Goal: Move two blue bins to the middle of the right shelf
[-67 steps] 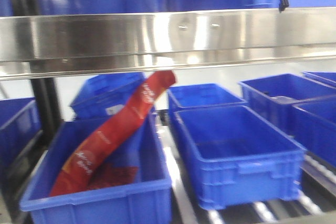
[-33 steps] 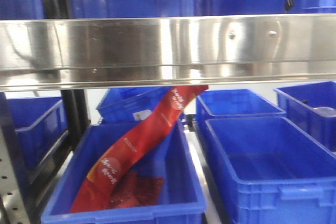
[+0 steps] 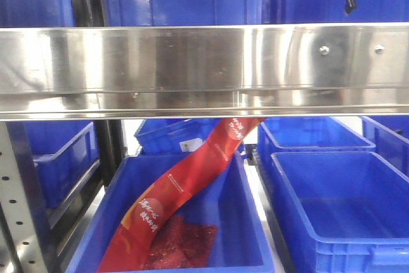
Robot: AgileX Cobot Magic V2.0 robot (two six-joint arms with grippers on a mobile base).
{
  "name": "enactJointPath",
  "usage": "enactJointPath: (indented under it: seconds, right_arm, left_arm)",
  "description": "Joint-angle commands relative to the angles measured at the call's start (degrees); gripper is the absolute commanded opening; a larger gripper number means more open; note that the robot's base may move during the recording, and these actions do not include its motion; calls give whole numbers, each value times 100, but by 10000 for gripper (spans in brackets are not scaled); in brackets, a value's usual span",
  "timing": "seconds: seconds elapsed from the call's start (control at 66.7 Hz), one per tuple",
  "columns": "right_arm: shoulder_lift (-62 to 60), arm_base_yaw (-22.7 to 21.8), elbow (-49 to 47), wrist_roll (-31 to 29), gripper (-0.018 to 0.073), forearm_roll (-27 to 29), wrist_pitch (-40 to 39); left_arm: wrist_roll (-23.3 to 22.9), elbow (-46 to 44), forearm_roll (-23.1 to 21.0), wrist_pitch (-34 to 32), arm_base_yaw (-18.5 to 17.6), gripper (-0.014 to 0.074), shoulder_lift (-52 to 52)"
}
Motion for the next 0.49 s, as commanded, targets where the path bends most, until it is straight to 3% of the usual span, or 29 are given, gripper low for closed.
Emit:
enactJointPath:
  seconds: [0.0, 0.48]
  right_arm:
    - [-61, 45, -66, -64, -164, 260, -432]
    - [-61, 45, -66, -64, -164, 260, -432]
  left_arm:
    - [8, -144, -505, -628, -44, -111, -147]
    - [8, -144, -505, -628, -44, -111, -147]
